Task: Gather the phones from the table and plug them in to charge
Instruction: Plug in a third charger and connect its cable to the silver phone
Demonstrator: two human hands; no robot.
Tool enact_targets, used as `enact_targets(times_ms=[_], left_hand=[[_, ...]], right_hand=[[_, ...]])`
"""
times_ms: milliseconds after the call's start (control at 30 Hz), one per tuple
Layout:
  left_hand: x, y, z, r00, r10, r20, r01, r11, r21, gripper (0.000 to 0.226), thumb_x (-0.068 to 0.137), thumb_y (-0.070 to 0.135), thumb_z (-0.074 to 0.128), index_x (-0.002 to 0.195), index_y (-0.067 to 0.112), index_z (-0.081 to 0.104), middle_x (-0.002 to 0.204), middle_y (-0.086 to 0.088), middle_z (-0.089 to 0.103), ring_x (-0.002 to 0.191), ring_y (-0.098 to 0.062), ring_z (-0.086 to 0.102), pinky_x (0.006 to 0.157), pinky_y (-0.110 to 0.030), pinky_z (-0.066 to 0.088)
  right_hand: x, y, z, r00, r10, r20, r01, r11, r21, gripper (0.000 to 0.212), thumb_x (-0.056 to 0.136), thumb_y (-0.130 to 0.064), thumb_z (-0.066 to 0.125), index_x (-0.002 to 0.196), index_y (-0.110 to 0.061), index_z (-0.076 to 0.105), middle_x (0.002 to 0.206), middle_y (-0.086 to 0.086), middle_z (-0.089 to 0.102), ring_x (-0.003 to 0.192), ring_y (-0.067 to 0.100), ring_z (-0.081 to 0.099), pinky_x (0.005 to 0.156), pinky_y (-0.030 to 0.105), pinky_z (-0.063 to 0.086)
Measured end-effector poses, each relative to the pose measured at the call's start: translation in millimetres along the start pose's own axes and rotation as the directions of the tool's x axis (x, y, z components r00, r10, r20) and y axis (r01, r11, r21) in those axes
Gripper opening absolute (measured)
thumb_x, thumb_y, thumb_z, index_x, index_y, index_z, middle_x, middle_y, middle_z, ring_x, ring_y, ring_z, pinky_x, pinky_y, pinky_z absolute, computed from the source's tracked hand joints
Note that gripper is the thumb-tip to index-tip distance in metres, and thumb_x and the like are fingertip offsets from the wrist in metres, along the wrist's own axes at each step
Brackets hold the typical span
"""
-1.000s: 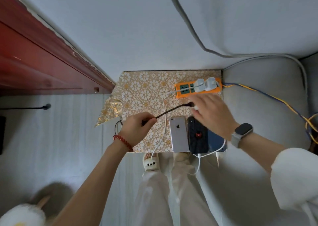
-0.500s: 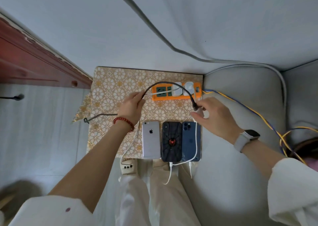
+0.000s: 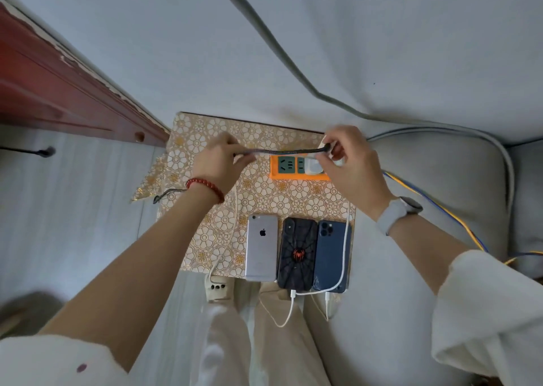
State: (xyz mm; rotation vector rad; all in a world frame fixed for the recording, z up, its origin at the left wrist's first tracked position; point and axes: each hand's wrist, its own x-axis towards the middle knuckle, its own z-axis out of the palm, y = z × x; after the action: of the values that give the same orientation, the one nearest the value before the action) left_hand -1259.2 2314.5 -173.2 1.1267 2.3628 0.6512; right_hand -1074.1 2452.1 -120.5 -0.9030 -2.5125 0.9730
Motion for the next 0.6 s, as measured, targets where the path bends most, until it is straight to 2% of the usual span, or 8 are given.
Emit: enact_targets(times_ms=[133,200,267,300,367,467,533,600], left_hand=[[-43.9,-8.8,5.0,0.97,0.111,0.216,-0.117,0.993,0.014,0.026,0.085,0.034,0.055,0.093,0.013,0.069,0.09,-0.005,0.065,0.077,-0.014,0.052,0.069,-0.031,0.049],[-61.0,-10.6,8.1,0.951,0.203,0.233,-0.217,0.976,0.033,0.026,0.086,0.032,0.054,0.095,0.013,0.069,0.085,-0.007,0.068,0.074,-0.02,0.058,0.07,-0.035,0.052],[-71.2,-11.0,11.0,0.94,0.26,0.219,-0.276,0.96,0.043,0.028,0.087,0.033,0.052,0.101,0.013,0.067,0.081,-0.008,0.072,0.076,-0.025,0.063,0.081,-0.039,0.051],[-74.5,-11.5,11.9,0.941,0.245,0.232,-0.264,0.963,0.052,0.032,0.088,0.036,0.049,0.107,0.015,0.064,0.083,-0.008,0.073,0.08,-0.025,0.064,0.085,-0.039,0.049],[-79.6,-14.4,12.9,0.95,0.167,0.263,-0.185,0.982,0.044,0.041,0.09,0.044,0.041,0.117,0.016,0.054,0.085,-0.007,0.072,0.082,-0.026,0.064,0.074,-0.034,0.049],[-86.7,-18.5,12.8,0.97,0.142,0.198,-0.149,0.989,0.023,0.036,0.092,0.041,0.037,0.104,0.012,0.054,0.072,-0.007,0.068,0.062,-0.026,0.062,0.054,-0.027,0.041],[-90.3,-18.3,10.5,0.979,0.129,0.156,-0.132,0.991,0.005,0.028,0.094,0.032,0.039,0.094,0.01,0.056,0.069,-0.008,0.066,0.059,-0.026,0.062,0.054,-0.031,0.047],[-90.5,-18.2,9.8,0.99,0.036,0.135,-0.018,0.991,-0.129,0.024,0.094,0.025,0.041,0.09,0.008,0.058,0.074,-0.007,0.07,0.066,-0.025,0.066,0.062,-0.039,0.055]], right_hand=[[16.8,6.5,6.5,0.988,-0.027,0.153,0.028,1.0,-0.003,0.014,0.076,0.001,0.064,0.088,-0.002,0.057,0.098,0.013,0.063,0.08,0.027,0.062,0.072,0.046,0.053],[21.8,10.1,14.3,0.968,0.017,0.252,-0.008,0.999,-0.036,0.015,0.077,-0.002,0.065,0.09,-0.005,0.058,0.099,0.012,0.065,0.085,0.028,0.062,0.077,0.047,0.052],[25.8,14.7,22.0,0.952,0.044,0.302,-0.025,0.997,-0.067,0.015,0.078,-0.003,0.065,0.091,-0.005,0.059,0.102,0.014,0.063,0.087,0.03,0.062,0.078,0.046,0.051],[27.3,17.1,25.9,0.946,0.051,0.32,-0.028,0.997,-0.078,0.014,0.078,-0.003,0.064,0.091,-0.004,0.059,0.103,0.016,0.062,0.087,0.032,0.061,0.078,0.046,0.051],[29.4,21.7,33.2,0.932,0.077,0.355,-0.029,0.99,-0.138,0.013,0.08,-0.003,0.062,0.092,-0.005,0.06,0.103,0.015,0.065,0.089,0.032,0.061,0.078,0.044,0.051],[29.6,24.7,40.3,0.923,0.102,0.37,-0.016,0.973,-0.23,0.016,0.081,-0.006,0.062,0.096,-0.009,0.064,0.101,0.012,0.07,0.089,0.029,0.063,0.076,0.036,0.051],[28.5,24.0,42.7,0.924,0.1,0.369,-0.006,0.969,-0.247,0.02,0.079,-0.002,0.061,0.098,-0.009,0.065,0.099,0.013,0.071,0.088,0.03,0.064,0.074,0.033,0.048],[28.0,22.3,43.3,0.925,0.101,0.367,0.001,0.964,-0.268,0.024,0.078,-0.001,0.06,0.099,-0.009,0.066,0.099,0.014,0.071,0.088,0.031,0.064,0.074,0.033,0.048]])
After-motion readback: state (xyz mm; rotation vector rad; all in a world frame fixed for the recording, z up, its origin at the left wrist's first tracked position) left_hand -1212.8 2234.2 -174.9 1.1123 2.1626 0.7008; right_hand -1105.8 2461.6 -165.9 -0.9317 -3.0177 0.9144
